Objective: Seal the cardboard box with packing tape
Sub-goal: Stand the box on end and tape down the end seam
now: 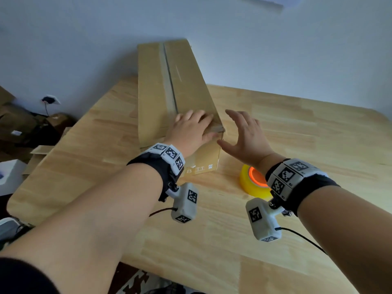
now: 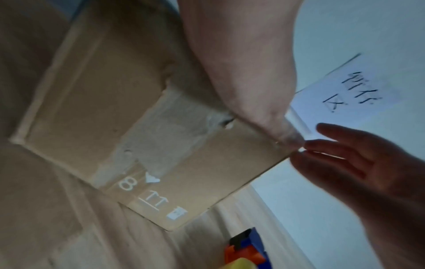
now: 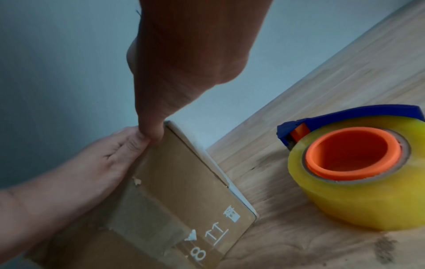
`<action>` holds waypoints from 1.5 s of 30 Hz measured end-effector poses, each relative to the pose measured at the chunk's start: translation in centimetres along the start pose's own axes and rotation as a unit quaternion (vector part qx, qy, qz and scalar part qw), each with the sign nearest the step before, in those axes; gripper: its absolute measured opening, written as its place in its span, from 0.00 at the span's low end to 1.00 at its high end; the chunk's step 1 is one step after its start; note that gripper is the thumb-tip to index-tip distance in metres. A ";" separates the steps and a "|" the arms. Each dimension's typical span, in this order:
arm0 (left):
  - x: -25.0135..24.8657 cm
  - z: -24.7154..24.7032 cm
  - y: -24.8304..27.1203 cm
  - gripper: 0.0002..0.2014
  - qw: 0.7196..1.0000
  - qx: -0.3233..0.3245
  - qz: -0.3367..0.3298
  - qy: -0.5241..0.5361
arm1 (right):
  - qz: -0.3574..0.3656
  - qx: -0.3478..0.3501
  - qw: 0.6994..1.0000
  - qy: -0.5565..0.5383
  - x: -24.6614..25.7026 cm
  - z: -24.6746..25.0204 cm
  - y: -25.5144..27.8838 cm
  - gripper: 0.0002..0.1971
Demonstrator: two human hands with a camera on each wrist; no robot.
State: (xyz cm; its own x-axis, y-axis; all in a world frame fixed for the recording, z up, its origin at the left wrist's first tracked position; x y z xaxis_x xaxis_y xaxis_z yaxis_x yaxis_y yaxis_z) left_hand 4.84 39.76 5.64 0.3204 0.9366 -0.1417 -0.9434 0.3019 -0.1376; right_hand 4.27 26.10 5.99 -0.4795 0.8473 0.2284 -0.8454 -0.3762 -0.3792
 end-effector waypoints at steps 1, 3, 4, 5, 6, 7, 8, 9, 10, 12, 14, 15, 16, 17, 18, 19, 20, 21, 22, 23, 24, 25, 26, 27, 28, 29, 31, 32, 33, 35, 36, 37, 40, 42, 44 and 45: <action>0.0 -0.4 0.0 0.32 1.000 0.003 -0.008 -0.010 | -0.016 0.008 1.000 -0.015 -0.5 -0.3 0.4 0.39; 0.2 -0.9 -0.1 0.34 0.999 0.010 -0.019 -0.026 | -0.042 0.024 0.999 -0.024 -1.3 -0.8 1.1 0.39; 0.1 -0.9 -0.1 0.35 0.999 0.015 -0.023 -0.032 | -0.054 0.033 0.998 -0.017 -1.6 -1.1 1.4 0.40; 0.1 -0.9 -0.1 0.36 0.999 0.017 -0.026 -0.035 | -0.071 0.046 0.996 -0.008 -1.9 -1.4 1.7 0.40; 0.0 -0.8 -0.1 0.36 0.999 0.016 -0.026 -0.037 | -0.090 0.063 0.994 0.001 -2.1 -1.8 2.0 0.40; 0.1 -0.7 -0.2 0.36 0.999 0.016 -0.024 -0.035 | -0.109 0.078 0.991 0.006 -2.4 -2.3 2.3 0.39; 0.1 -0.7 -0.2 0.36 0.999 0.016 -0.022 -0.032 | -0.125 0.084 0.989 0.003 -2.5 -2.6 2.4 0.37; 0.1 -0.7 -0.2 0.36 0.999 0.018 -0.020 -0.031 | -0.140 0.080 0.987 -0.009 -2.5 -2.9 2.4 0.35; 0.1 -0.7 -0.2 0.35 0.999 0.019 -0.019 -0.028 | -0.151 0.067 0.986 -0.026 -2.5 -3.1 2.3 0.32; 0.1 -0.6 -0.2 0.35 0.999 0.027 -0.016 -0.016 | -0.159 0.038 0.985 -0.049 -2.2 -3.4 2.1 0.22; 0.1 -0.6 -0.3 0.35 0.999 0.035 -0.014 -0.010 | -0.148 0.019 0.988 -0.033 -2.0 -3.4 2.0 0.11; 0.1 -0.6 -0.3 0.36 0.999 0.037 -0.014 -0.008 | -0.139 0.000 0.990 -0.014 -2.1 -3.1 2.1 0.08; 0.1 -0.6 -0.3 0.36 0.999 0.038 -0.013 -0.007 | -0.120 -0.033 0.992 0.016 -2.3 -2.3 2.2 0.07; 0.1 -0.6 -0.3 0.37 0.999 0.039 -0.013 -0.007 | -0.086 -0.077 0.991 0.064 -2.5 -1.3 2.3 0.07; 0.1 -0.6 -0.4 0.37 0.999 0.039 -0.013 -0.008 | -0.044 -0.119 0.985 0.120 -2.5 -0.4 2.3 0.06; 0.0 -0.6 -0.4 0.36 0.999 0.039 -0.014 -0.009 | 0.000 -0.145 0.974 0.172 -2.5 0.2 2.3 0.06; 0.0 -0.6 -0.4 0.35 0.999 0.038 -0.014 -0.011 | 0.035 -0.153 0.965 0.209 -2.4 0.4 2.2 0.05; -0.1 -0.6 -0.4 0.35 0.999 0.036 -0.015 -0.013 | 0.054 -0.149 0.961 0.226 -2.4 0.4 2.0 0.05; -0.1 -0.6 -0.4 0.35 0.999 0.035 -0.015 -0.013 | 0.055 -0.142 0.963 0.224 -2.3 0.3 1.9 0.05; -0.1 -0.6 -0.4 0.34 0.999 0.034 -0.014 -0.011 | 0.046 -0.135 0.968 0.208 -2.2 0.1 2.0 0.06; 0.0 -0.6 -0.3 0.34 0.999 0.033 -0.014 -0.007 | 0.030 -0.127 0.975 0.181 -2.1 -0.4 2.1 0.06; 0.1 -0.6 -0.3 0.34 0.999 0.032 -0.013 -0.004 | 0.014 -0.123 0.981 0.148 -1.9 -0.9 2.4 0.06; 0.2 -0.6 -0.3 0.34 0.999 0.032 -0.011 -0.003 | -0.001 -0.118 0.986 0.114 -1.7 -1.4 2.6 0.05; 0.2 -0.6 -0.3 0.33 0.999 0.032 -0.010 -0.001 | -0.016 -0.111 0.990 0.084 -1.7 -1.9 2.7 0.04; 0.2 -0.6 -0.3 0.33 0.999 0.032 -0.010 0.000 | -0.031 -0.102 0.992 0.059 -1.7 -2.3 2.7 0.04; 0.2 -0.6 -0.3 0.33 0.999 0.033 -0.009 0.001 | -0.045 -0.095 0.994 0.039 -1.8 -2.6 2.7 0.03; 0.2 -0.6 -0.4 0.35 0.999 0.036 -0.005 0.000 | -0.053 -0.101 0.993 0.015 -1.7 -3.0 2.6 0.03; 0.2 -0.6 -0.3 0.37 0.999 0.036 -0.003 -0.002 | -0.051 -0.108 0.993 0.008 -1.5 -3.2 2.7 0.03; 0.3 -0.6 -0.3 0.38 0.999 0.037 -0.001 -0.003 | -0.049 -0.116 0.992 0.006 -1.2 -3.3 2.8 0.03; 0.3 -0.6 -0.3 0.39 0.999 0.039 0.002 -0.003 | -0.049 -0.120 0.992 0.001 -0.4 -3.7 2.8 0.03; 0.3 -0.6 -0.3 0.39 0.999 0.040 0.003 -0.002 | -0.048 -0.119 0.992 -0.004 -0.1 -3.8 2.8 0.04; 0.2 -0.6 -0.3 0.39 0.999 0.041 0.002 -0.001 | -0.039 -0.115 0.993 -0.010 0.1 -3.7 2.9 0.04; 0.3 -0.4 -0.3 0.38 0.999 0.042 0.002 0.009 | 0.010 -0.060 0.997 -0.045 -0.4 -2.8 3.1 0.06; 0.3 -0.3 -0.2 0.37 0.999 0.046 0.000 0.021 | 0.016 -0.012 0.996 -0.086 -1.3 -1.9 3.0 0.09; 0.2 -0.1 -0.1 0.35 0.998 0.050 -0.008 0.034 | 0.051 0.001 0.996 -0.076 -1.4 -1.0 2.1 0.14; 0.2 0.1 0.0 0.34 0.997 0.055 -0.013 0.044 | 0.087 0.005 0.995 -0.056 -1.1 -0.8 1.4 0.16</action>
State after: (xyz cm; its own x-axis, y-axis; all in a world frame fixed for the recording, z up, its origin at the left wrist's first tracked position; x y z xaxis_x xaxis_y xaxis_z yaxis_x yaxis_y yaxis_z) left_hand 4.94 39.94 5.68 0.3470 0.9103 -0.2256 -0.9367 0.3483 -0.0353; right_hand 3.79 24.95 4.47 -0.6420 0.7219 0.2582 -0.7490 -0.5187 -0.4122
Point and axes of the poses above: each hand's wrist, its own y-axis away from the middle knuckle, its own z-axis out of the back of the hand, x = y × z, the point moved 7 cm from there along -y, towards the middle knuckle, and after that the axes turned 11 degrees about y, right-handed, at the moved point
